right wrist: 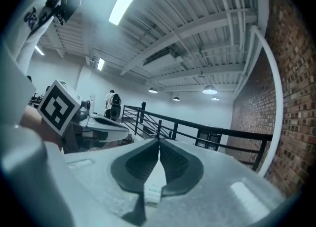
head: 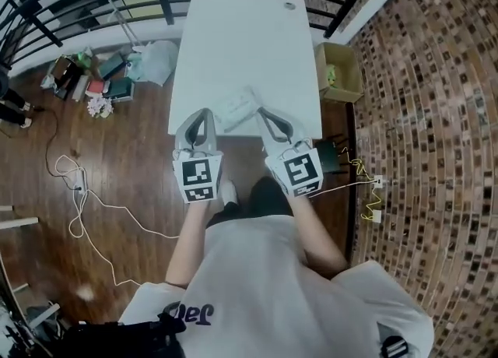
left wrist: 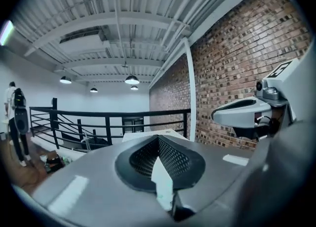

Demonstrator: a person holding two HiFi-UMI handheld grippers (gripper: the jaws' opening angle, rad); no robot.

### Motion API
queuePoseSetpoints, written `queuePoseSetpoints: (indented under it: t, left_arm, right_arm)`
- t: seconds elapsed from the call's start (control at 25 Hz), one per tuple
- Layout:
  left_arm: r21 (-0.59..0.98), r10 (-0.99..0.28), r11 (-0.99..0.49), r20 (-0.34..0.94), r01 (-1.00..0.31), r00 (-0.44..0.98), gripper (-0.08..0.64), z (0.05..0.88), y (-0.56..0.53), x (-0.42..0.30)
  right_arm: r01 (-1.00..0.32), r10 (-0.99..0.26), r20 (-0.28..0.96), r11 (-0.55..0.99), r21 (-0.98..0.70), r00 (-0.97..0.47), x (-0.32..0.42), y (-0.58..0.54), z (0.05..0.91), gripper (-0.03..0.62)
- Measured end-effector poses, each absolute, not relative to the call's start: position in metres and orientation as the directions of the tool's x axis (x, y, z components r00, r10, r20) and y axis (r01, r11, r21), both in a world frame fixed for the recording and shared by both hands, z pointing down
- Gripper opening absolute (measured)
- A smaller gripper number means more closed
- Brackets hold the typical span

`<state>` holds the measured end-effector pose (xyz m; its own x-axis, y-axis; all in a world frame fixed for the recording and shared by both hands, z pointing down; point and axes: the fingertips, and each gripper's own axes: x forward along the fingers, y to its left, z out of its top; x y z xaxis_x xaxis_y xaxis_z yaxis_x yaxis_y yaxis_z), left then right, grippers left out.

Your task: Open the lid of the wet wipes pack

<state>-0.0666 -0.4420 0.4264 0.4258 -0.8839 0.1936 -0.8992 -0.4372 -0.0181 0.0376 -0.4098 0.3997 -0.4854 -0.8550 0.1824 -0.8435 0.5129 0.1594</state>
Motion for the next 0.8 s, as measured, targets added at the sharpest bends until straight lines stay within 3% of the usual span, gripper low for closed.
queuePoseSetpoints:
  t: [0.08, 0.2, 0.48, 0.8]
  left_arm:
    - [-0.001, -0.860, -0.458, 0.255, -0.889, 0.442, 0.017, 0.455, -0.454, -0.060]
    - [0.005, -0.829, -0.473, 0.338, -0.881, 0.446, 0.017, 0.496, -0.472, -0.052]
    - [0.119, -0.712, -0.462, 0.541, -0.879, 0.447, 0.017, 0.595, -0.492, -0.044]
    - [0.135, -0.642, -0.452, 0.637, -0.882, 0.427, 0.017, 0.647, -0.498, -0.026]
  right_arm:
    - [-0.838, -0.836, 0.243, 0.530, 0.128, -0.492, 0.043, -0.426, 0.428, -0.005]
    - [-0.817, -0.790, 0.329, 0.571, 0.084, -0.518, 0.046, -0.447, 0.473, 0.077]
    - [-0.740, -0.683, 0.539, 0.655, 0.152, -0.493, 0.050, -0.473, 0.567, 0.091]
    - [-0.584, -0.584, 0.661, 0.768, 0.262, -0.472, 0.049, -0.487, 0.640, 0.104]
